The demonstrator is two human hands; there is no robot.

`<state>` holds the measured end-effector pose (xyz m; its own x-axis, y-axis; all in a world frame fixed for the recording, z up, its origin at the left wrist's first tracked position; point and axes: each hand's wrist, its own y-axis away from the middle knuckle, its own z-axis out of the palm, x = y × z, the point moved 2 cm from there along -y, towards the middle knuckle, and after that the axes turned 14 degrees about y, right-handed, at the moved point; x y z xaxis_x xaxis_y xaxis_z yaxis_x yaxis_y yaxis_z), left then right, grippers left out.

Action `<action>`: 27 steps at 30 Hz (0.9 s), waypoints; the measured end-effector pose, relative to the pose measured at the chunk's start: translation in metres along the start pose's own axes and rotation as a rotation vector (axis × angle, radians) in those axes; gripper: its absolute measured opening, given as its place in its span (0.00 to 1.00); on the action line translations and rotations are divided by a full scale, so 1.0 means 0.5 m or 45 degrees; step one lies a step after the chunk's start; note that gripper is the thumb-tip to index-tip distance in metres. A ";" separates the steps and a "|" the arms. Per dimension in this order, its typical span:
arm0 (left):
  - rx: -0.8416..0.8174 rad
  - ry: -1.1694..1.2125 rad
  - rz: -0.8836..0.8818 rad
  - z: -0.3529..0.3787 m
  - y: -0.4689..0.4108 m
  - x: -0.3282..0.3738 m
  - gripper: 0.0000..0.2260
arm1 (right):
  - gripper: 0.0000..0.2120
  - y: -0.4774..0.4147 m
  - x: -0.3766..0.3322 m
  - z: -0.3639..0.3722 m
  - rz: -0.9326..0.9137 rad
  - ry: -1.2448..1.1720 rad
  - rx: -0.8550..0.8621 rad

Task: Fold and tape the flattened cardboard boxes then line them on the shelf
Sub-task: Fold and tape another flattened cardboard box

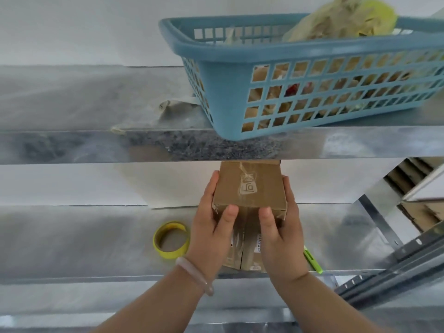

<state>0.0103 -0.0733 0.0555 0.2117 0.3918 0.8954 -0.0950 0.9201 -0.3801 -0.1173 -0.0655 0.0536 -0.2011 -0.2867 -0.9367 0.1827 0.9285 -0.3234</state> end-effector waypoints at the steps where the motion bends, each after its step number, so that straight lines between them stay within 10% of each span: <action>1: 0.003 0.034 -0.007 0.001 0.003 -0.002 0.26 | 0.29 0.001 0.002 0.000 0.010 -0.021 0.006; 27: 0.028 0.258 -0.325 0.011 0.007 0.010 0.23 | 0.23 0.005 0.004 -0.021 0.238 -0.050 -0.070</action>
<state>0.0055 -0.0682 0.0596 0.4205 0.1436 0.8959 -0.0348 0.9892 -0.1422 -0.1271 -0.0613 0.0523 -0.1305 -0.1160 -0.9846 0.1605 0.9776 -0.1364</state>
